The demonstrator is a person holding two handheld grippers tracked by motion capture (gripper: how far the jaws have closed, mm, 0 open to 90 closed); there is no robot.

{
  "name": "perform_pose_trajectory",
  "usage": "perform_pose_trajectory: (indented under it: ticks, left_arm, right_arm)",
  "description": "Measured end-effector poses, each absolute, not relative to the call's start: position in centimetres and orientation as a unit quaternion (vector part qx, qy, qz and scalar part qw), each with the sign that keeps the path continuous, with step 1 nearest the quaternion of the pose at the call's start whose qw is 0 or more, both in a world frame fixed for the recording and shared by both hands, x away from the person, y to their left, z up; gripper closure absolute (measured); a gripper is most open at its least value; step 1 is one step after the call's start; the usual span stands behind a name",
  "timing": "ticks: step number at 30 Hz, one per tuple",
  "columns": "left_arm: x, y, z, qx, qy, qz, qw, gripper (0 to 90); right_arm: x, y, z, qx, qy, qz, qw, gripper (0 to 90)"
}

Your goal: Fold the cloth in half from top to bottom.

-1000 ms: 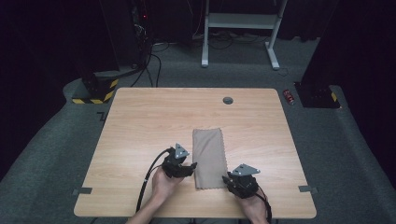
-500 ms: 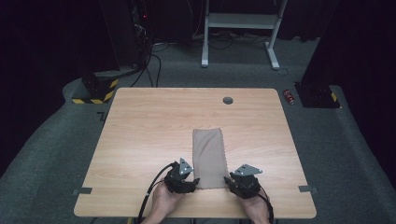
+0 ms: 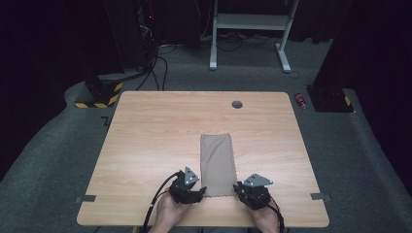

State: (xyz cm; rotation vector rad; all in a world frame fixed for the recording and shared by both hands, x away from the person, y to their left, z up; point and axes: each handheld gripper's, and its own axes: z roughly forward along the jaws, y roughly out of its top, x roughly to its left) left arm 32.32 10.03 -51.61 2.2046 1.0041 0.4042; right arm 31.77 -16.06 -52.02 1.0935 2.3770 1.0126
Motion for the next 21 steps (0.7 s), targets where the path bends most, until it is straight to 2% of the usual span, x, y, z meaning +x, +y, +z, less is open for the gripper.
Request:
perform_pose_trajectory:
  ticks: [21]
  left_arm:
    - [31.5, 12.5, -51.9, 0.839, 0.384, 0.161, 0.350, 42.7]
  right_arm:
    - [30.4, -14.2, -52.1, 0.365, 0.843, 0.362, 0.160, 75.0]
